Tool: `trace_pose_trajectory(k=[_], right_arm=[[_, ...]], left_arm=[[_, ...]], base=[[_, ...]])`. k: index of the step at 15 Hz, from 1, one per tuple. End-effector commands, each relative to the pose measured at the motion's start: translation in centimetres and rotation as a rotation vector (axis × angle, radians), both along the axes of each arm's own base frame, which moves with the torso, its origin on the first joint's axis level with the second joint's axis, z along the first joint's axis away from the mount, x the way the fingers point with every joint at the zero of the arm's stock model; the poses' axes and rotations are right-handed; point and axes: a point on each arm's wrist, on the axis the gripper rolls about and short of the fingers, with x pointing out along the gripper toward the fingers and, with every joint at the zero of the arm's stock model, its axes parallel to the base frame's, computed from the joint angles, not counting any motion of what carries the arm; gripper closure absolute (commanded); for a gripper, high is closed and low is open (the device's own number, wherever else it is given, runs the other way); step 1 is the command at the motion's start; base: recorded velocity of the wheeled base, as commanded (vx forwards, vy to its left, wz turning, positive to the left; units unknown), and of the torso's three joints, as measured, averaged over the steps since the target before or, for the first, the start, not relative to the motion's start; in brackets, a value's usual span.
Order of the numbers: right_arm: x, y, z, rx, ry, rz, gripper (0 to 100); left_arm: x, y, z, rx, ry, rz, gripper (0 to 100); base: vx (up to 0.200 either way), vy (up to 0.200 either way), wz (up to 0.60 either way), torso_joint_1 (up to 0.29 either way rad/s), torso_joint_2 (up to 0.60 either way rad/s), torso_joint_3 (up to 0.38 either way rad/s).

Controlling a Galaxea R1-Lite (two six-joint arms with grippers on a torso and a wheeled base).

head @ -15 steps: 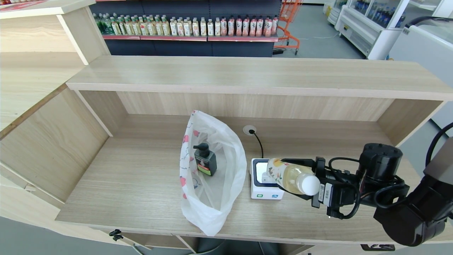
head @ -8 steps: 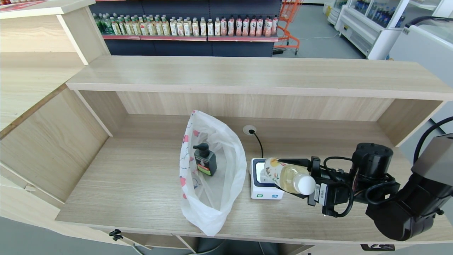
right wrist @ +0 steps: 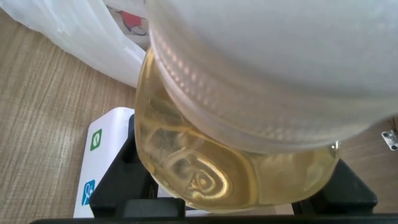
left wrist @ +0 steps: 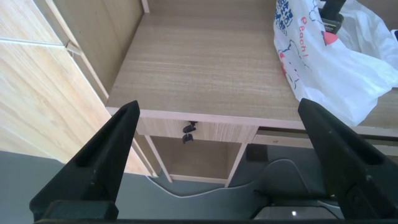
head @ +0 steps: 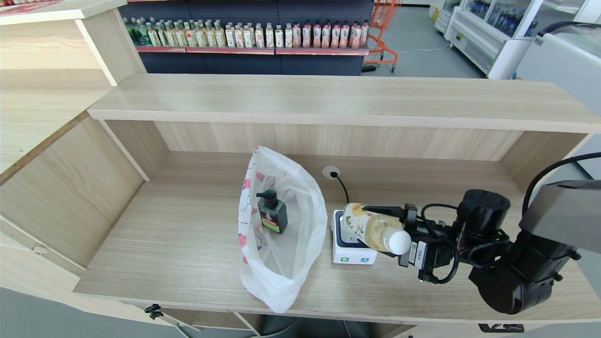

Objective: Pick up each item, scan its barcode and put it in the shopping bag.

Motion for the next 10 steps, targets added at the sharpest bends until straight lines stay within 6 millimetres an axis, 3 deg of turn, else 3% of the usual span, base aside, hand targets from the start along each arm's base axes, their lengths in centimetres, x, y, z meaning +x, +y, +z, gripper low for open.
trace_pose_trajectory(k=[1,7,10], right_arm=[[0.1,0.0,-0.5,-0.001,0.008,-0.001,100],[0.2,0.1,-0.4,0.003,0.005,0.000,100],[-0.2,0.0,0.8,0.035,0.028,0.001,100]], left_arm=[[0.0,0.0,0.0,0.000,0.000,0.001,0],[0.0,0.0,0.0,0.000,0.000,0.001,0],[0.0,0.0,0.0,0.000,0.000,0.001,0]], base=[[0.000,0.000,0.00,0.000,0.00,0.000],[0.000,0.000,0.00,0.000,0.00,0.000],[0.000,0.000,0.00,0.000,0.00,0.000]])
